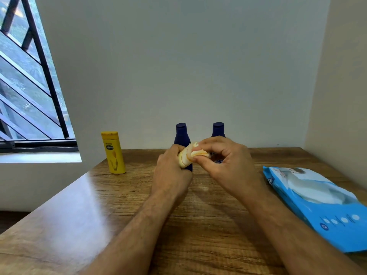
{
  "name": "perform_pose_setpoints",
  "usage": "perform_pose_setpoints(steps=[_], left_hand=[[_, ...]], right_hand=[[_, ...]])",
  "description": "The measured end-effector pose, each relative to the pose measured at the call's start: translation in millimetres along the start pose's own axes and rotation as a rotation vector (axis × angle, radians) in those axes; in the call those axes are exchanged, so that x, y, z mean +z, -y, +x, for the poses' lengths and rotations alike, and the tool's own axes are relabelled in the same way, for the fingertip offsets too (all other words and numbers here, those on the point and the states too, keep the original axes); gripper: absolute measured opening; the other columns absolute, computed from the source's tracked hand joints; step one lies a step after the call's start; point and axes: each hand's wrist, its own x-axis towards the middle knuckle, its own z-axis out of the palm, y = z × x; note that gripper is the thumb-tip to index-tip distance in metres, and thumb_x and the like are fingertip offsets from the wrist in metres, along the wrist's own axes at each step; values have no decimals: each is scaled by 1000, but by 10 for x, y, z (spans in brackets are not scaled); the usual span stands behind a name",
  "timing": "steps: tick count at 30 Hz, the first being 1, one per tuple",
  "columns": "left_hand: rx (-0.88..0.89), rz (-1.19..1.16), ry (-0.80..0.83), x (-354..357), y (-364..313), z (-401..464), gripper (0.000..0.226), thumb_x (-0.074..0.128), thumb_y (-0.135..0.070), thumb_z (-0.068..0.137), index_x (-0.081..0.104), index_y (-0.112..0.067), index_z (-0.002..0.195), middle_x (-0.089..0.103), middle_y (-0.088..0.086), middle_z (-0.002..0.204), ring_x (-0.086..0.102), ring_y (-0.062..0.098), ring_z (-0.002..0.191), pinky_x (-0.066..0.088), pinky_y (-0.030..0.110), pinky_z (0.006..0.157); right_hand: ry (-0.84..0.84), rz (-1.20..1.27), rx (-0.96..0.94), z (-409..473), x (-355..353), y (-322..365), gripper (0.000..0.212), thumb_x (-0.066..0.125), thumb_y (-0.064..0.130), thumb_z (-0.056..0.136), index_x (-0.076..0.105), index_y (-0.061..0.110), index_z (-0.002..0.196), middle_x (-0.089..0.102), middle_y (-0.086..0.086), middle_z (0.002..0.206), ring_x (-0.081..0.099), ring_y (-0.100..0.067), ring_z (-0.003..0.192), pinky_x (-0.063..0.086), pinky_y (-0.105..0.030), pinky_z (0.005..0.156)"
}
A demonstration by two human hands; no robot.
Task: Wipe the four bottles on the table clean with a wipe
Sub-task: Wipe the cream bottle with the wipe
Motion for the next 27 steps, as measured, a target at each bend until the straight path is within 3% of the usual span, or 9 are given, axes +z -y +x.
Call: perform_pose_setpoints(steps=[5,8,12,15,20,27], left_hand=[[-19,6,0,-4,17,8,47,72,-1,74,56,-28,109,62,-3,103,57,12,90,48,29,72],[-3,0,10,-12,13,5,50,71,2,71,57,-28,109,62,-3,103,57,14,92,51,34,75],[34,16,21,-3,-5,-3,55,72,3,68,56,-30,109,60,-4,105,55,17,99,53,41,81],[6,-7,7,7,8,3,52,71,2,72,54,-31,107,60,-2,106,56,18,97,53,39,80],[8,-44,-6,-26,33,11,46,71,1,77,50,-32,101,62,0,103,58,20,92,44,30,70],[76,-154,52,-49,-114,-39,53,62,16,71,50,-28,98,57,-3,93,54,14,87,37,22,65]], right_hand=[[15,-1,4,-11,-12,18,30,74,13,87,68,40,97,67,24,95,62,6,94,49,-5,74],[-10,61,53,-2,-21,26,32,74,14,87,67,45,94,69,23,91,65,7,89,52,-7,71],[-102,43,121,36,-46,-24,17,75,21,86,75,32,99,70,21,83,68,2,80,58,-16,70],[-25,80,154,22,-53,-13,16,75,24,85,75,33,97,69,20,75,67,2,71,54,-13,61],[94,10,126,1,-7,22,17,74,28,86,77,29,103,66,20,77,64,1,75,53,-12,63],[-192,125,205,57,-62,-13,12,72,23,89,75,28,99,72,10,81,69,-7,70,55,-17,57]])
